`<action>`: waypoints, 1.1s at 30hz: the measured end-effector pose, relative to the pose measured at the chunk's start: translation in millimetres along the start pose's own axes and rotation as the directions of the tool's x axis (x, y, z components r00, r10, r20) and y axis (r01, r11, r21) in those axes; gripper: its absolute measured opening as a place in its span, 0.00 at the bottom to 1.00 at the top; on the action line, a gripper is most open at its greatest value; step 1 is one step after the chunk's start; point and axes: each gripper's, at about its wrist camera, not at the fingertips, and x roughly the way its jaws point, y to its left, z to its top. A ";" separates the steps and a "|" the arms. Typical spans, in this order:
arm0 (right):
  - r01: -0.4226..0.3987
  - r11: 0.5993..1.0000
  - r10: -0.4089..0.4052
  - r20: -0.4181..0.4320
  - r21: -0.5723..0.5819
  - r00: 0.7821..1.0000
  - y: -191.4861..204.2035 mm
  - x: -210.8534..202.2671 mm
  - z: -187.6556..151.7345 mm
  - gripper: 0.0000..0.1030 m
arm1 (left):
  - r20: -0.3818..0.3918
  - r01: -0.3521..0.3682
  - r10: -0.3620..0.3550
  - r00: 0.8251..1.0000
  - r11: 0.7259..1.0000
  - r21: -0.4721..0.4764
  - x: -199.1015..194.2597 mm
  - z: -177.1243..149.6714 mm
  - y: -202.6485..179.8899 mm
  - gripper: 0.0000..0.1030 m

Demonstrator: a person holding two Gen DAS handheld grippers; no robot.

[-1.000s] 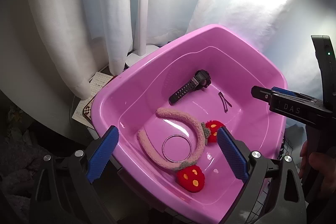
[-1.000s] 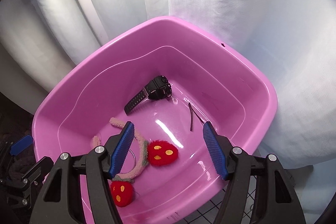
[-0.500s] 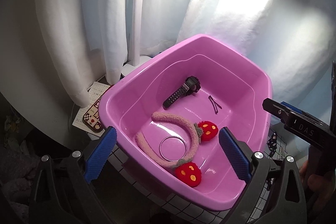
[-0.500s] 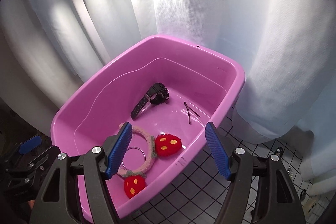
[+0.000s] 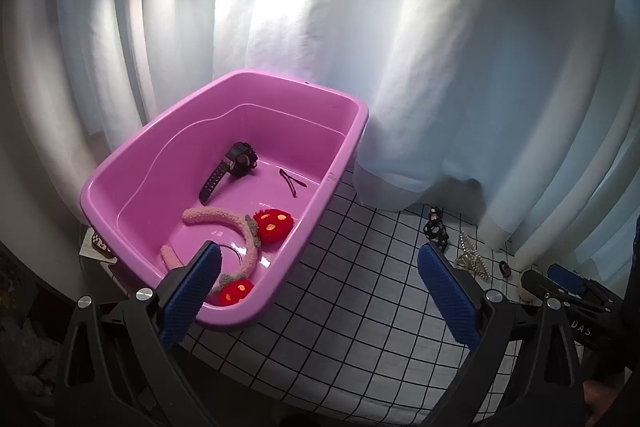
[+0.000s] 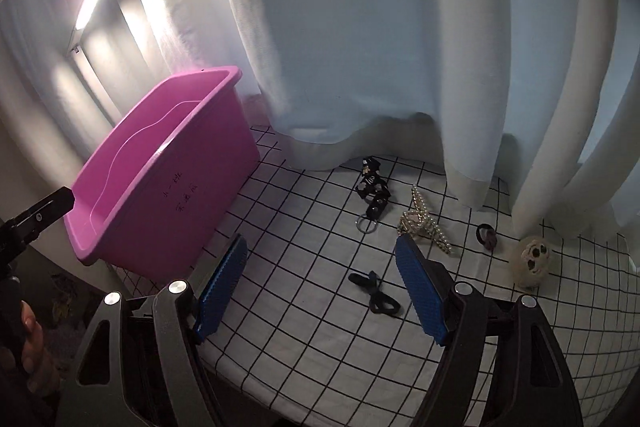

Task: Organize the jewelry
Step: 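Move both tools back over the table toward the hair tie and sloth keychain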

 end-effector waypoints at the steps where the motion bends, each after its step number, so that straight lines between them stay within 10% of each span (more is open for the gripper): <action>1: 0.017 1.000 -0.017 -0.001 0.015 1.000 -17.4 -7.5 -12.0 0.71 | -0.013 0.012 -0.012 1.000 1.000 0.010 -1.0 -8.1 -13.6 0.94; 7: 0.063 0.995 -0.062 -0.018 0.077 0.998 -102.7 -53.5 -69.1 0.71 | -0.123 0.076 -0.078 0.989 0.997 -0.018 -0.3 -57.0 -87.1 0.94; 19: 0.058 0.993 -0.052 -0.067 0.101 0.996 -199.3 -68.0 -128.1 0.72 | -0.215 -0.023 0.025 0.976 1.000 0.012 -1.3 -146.5 -171.2 0.94; 33: 0.062 0.989 -0.045 -0.122 0.136 0.991 -222.3 3.7 -101.6 0.72 | -0.242 -0.019 0.039 0.970 0.996 0.083 87.0 -138.1 -186.7 0.94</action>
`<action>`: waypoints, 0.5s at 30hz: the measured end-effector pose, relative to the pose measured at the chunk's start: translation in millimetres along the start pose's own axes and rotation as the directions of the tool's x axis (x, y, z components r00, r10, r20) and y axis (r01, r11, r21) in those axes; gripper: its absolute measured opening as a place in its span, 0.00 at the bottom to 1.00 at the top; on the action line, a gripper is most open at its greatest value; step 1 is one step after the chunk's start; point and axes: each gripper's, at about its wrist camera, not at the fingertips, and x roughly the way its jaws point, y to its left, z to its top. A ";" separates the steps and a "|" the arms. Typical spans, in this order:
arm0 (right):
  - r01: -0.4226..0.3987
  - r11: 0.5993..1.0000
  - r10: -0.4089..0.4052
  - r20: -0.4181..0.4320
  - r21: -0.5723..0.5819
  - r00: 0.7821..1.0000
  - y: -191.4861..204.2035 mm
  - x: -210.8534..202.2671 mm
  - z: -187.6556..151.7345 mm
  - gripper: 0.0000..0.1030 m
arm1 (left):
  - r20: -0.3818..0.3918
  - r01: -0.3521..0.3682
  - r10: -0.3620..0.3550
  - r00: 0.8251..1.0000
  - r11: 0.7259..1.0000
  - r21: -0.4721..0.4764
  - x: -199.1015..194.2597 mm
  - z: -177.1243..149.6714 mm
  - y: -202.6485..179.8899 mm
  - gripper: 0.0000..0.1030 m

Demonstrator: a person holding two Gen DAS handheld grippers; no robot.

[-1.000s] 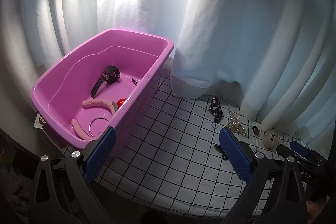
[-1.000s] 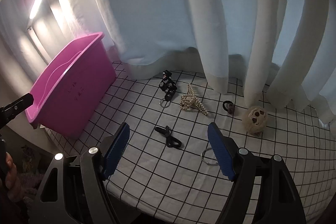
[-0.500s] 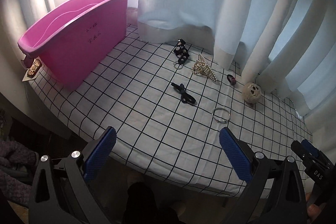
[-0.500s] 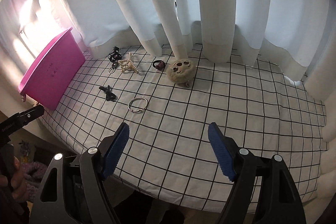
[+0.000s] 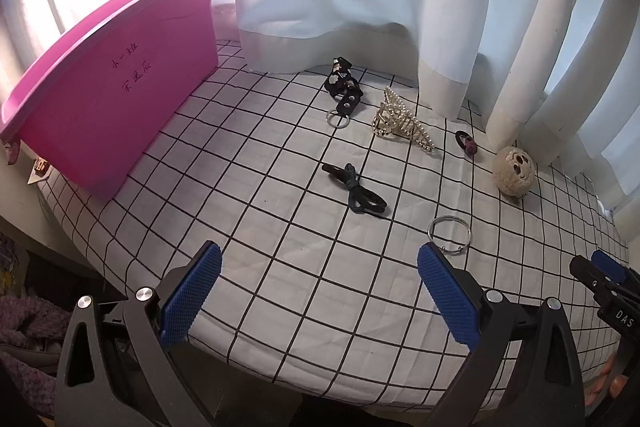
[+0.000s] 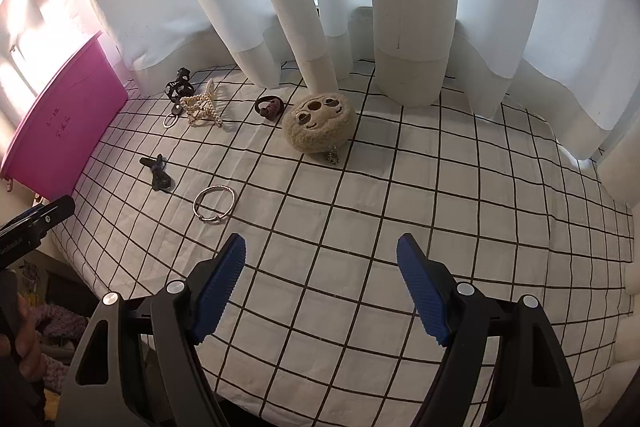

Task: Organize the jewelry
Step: 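Move both tools back over the table toward the hair tie and sloth keychain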

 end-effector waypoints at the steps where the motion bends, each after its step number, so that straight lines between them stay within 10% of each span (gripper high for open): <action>1: -0.014 0.999 0.014 0.002 0.037 1.000 -3.2 4.0 3.4 0.72 | -0.025 0.029 -0.029 0.999 0.999 -0.016 9.0 4.0 1.8 0.94; 15: 0.016 0.999 -0.016 -0.009 -0.030 1.000 -14.2 70.6 39.3 0.72 | -0.043 -0.017 0.014 0.999 0.996 -0.089 80.0 20.6 -11.5 0.94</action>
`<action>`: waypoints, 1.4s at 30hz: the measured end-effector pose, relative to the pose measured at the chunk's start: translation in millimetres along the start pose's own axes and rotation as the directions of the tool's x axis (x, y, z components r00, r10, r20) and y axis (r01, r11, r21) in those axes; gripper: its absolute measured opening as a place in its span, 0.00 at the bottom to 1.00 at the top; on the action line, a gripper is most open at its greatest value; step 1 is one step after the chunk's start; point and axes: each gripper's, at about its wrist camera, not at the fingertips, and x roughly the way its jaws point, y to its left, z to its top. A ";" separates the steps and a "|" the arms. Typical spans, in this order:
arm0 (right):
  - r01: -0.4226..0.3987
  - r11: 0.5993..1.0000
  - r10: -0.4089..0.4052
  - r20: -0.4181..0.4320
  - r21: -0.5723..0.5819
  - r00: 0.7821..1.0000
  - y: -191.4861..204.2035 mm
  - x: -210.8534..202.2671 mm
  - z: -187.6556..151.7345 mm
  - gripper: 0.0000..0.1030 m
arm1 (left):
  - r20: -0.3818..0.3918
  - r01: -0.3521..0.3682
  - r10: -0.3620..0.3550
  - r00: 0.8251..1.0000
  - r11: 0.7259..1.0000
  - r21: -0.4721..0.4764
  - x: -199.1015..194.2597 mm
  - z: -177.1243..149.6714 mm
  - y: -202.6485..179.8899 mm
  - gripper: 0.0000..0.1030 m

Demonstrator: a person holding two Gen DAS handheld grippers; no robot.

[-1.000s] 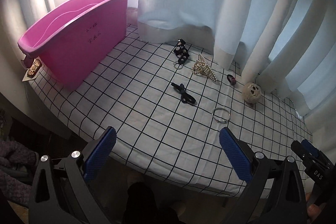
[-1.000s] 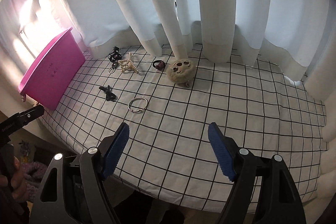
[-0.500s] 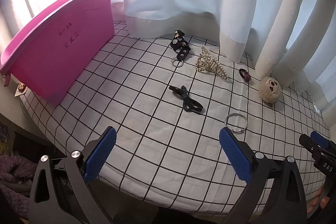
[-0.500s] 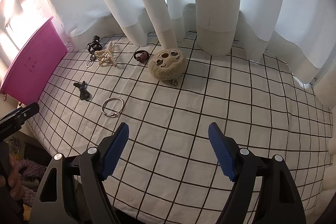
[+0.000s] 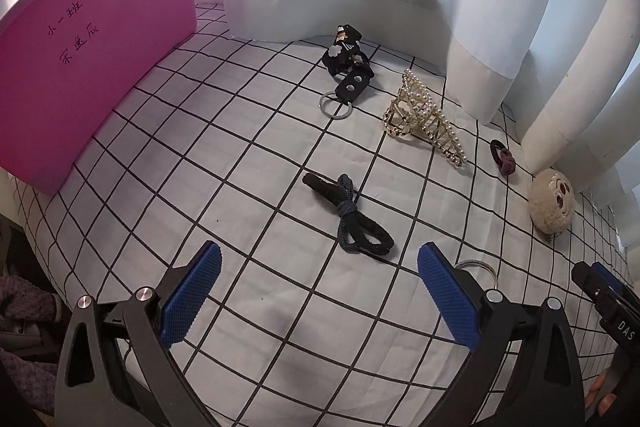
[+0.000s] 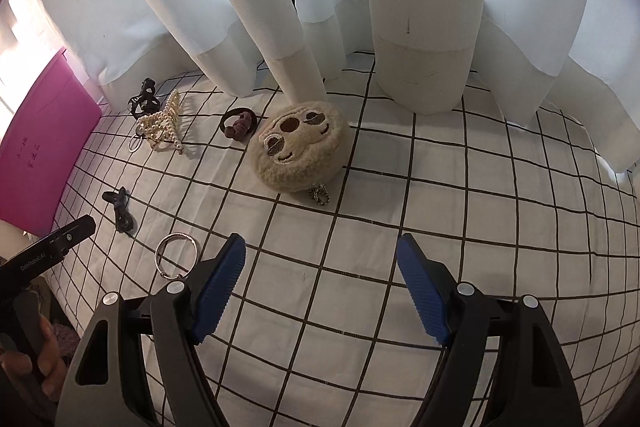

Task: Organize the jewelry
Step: 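Move both tools back over the table toward the hair tie and sloth keychain, then close the left tool on the black hair tie while the right tool grasps the sloth keychain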

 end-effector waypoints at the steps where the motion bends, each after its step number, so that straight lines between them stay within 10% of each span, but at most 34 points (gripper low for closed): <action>1: -0.008 1.000 0.008 0.008 -0.009 1.000 0.5 3.2 2.3 0.72 | 0.005 0.000 0.000 1.000 1.000 -0.005 3.8 0.4 -1.1 0.94; 22: -0.071 0.992 0.076 0.046 -0.107 0.996 10.5 44.6 15.8 0.72 | 0.051 -0.063 0.069 0.996 0.991 -0.119 42.3 -7.9 0.8 0.94; 42: 0.051 0.987 -0.042 0.062 -0.150 0.997 21.2 67.8 32.9 0.72 | 0.085 -0.155 0.168 0.982 0.978 -0.138 57.4 3.9 -14.1 0.95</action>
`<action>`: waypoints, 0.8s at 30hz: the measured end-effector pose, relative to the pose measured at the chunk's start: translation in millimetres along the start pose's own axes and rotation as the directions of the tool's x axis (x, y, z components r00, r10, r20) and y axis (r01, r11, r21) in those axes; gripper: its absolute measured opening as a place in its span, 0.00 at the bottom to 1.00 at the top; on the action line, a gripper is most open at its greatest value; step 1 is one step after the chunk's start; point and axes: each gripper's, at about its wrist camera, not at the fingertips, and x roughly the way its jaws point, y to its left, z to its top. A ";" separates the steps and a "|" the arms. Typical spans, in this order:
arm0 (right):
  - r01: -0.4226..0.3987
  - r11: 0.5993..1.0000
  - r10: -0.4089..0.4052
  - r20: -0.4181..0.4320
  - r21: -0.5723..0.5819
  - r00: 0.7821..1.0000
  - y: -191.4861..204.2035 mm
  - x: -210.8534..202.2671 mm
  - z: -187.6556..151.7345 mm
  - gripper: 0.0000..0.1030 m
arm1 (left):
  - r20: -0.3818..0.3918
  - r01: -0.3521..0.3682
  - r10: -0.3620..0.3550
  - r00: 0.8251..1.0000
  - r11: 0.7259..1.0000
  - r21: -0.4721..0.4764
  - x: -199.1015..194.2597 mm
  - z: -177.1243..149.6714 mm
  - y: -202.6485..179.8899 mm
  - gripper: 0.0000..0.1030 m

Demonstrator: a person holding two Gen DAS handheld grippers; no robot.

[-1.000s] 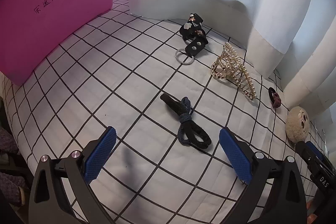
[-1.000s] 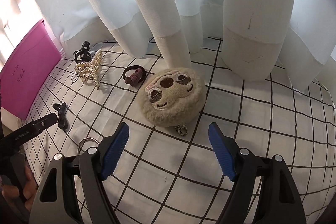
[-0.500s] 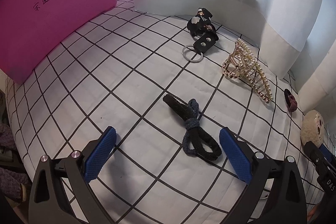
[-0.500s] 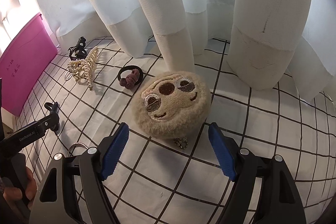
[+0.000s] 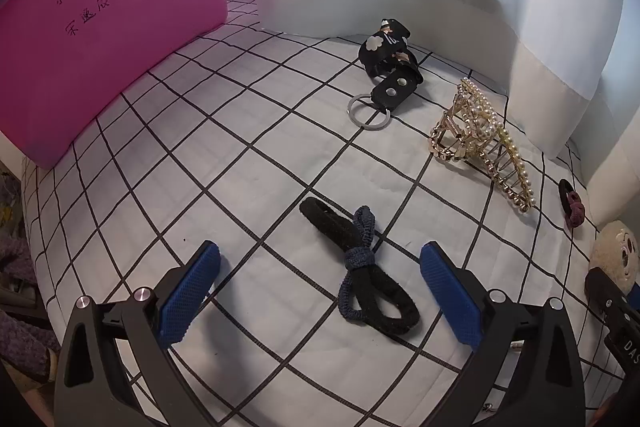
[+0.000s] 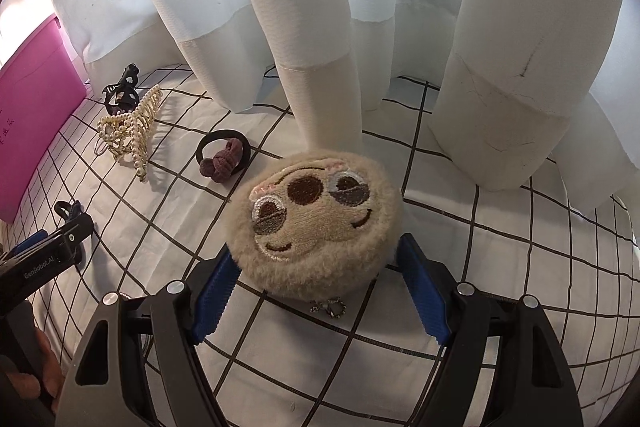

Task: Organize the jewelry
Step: 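Close the left tool on the black hair tie while the right tool grasps the sloth keychain, then carry the hair tie with the left tool and the sloth keychain with the right tool over the tub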

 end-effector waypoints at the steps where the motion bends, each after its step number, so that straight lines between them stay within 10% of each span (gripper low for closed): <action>1: 0.005 1.000 -0.005 0.005 -0.007 1.000 0.8 0.6 0.1 0.72 | 0.004 -0.002 0.002 1.000 1.000 -0.002 -1.0 -1.1 -0.4 0.95; 7: 0.014 0.999 -0.012 0.033 -0.042 0.999 4.9 1.3 -3.2 0.72 | 0.031 0.005 -0.005 1.000 1.000 -0.006 -10.7 -11.8 2.2 0.92; 15: 0.006 0.998 -0.003 0.051 -0.055 0.999 8.9 -1.8 -6.3 0.64 | 0.075 -0.006 0.007 0.997 1.000 -0.017 -18.7 -13.8 6.2 0.52; 17: 0.000 0.998 0.003 0.057 -0.055 0.998 9.1 -3.6 -7.2 0.62 | 0.084 0.002 -0.002 0.996 1.000 0.005 -21.3 -15.8 1.9 0.26; 24: -0.052 0.998 0.055 0.084 -0.035 0.995 3.0 -12.7 -9.9 0.60 | 0.079 0.036 -0.037 0.996 0.999 0.011 -24.5 -19.3 2.8 0.15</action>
